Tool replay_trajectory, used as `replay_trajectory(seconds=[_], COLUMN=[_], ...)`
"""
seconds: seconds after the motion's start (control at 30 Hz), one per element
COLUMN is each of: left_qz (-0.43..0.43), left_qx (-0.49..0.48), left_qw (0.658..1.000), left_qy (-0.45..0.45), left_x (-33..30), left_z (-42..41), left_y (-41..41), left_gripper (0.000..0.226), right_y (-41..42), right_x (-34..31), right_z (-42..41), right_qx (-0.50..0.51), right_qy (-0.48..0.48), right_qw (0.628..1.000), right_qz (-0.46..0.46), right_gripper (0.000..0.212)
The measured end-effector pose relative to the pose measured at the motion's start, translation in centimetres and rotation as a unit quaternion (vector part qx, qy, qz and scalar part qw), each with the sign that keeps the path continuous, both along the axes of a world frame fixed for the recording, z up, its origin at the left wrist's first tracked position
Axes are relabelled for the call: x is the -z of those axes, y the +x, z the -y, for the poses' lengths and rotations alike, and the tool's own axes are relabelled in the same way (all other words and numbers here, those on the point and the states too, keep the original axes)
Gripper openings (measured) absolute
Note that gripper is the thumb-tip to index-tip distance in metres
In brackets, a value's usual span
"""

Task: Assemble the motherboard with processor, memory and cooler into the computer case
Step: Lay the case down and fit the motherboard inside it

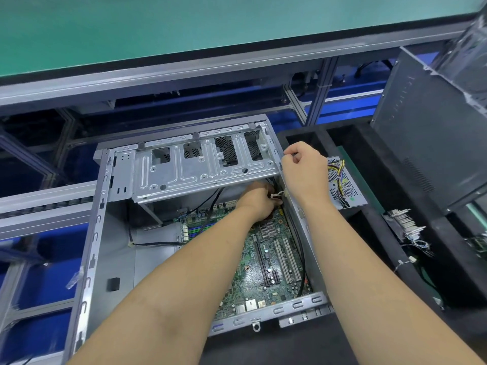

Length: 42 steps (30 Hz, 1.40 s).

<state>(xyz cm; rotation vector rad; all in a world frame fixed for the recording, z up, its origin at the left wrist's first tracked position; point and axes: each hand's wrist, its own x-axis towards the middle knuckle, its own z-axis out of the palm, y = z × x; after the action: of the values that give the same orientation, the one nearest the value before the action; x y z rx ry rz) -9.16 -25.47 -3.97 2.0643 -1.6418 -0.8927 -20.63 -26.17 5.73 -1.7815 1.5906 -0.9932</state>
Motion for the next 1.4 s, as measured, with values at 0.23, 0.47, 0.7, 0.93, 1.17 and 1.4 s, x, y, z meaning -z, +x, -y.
replay_trajectory(seconds=[0.23,0.47,0.7,0.93,1.17,1.4], left_qz=[-0.013,-0.016,-0.008,0.013,0.005,-0.026], left_qx=[-0.013,0.000,-0.006,0.006,-0.008,-0.042], left_qw=[1.000,1.000,0.999,1.000,1.000,0.999], left_qy=[0.001,-0.025,-0.036,0.001,0.018,0.024], left_x=[0.34,0.53,0.69,0.36,0.51,0.58], left_z=[0.14,-0.23,-0.27,0.25,0.26,-0.27], left_y=[-0.22,0.18,0.14,0.01,-0.33,-0.39], left_gripper=[0.022,0.016,0.022,0.023,0.040,0.051], right_y=[-0.05,-0.13,-0.11,-0.15,-0.12,-0.21], right_x=[0.11,0.00,0.17,0.31,0.32,0.20], right_z=[-0.01,-0.05,0.03,0.25,0.28,-0.01], right_qx=[0.001,0.001,0.002,0.005,0.005,0.000], right_qy=[0.001,0.005,0.002,0.004,-0.004,-0.001], right_qw=[1.000,1.000,1.000,1.000,1.000,1.000], right_qz=[0.010,0.011,0.015,0.022,0.016,0.006], right_gripper=[0.015,0.016,0.016,0.016,0.017,0.016])
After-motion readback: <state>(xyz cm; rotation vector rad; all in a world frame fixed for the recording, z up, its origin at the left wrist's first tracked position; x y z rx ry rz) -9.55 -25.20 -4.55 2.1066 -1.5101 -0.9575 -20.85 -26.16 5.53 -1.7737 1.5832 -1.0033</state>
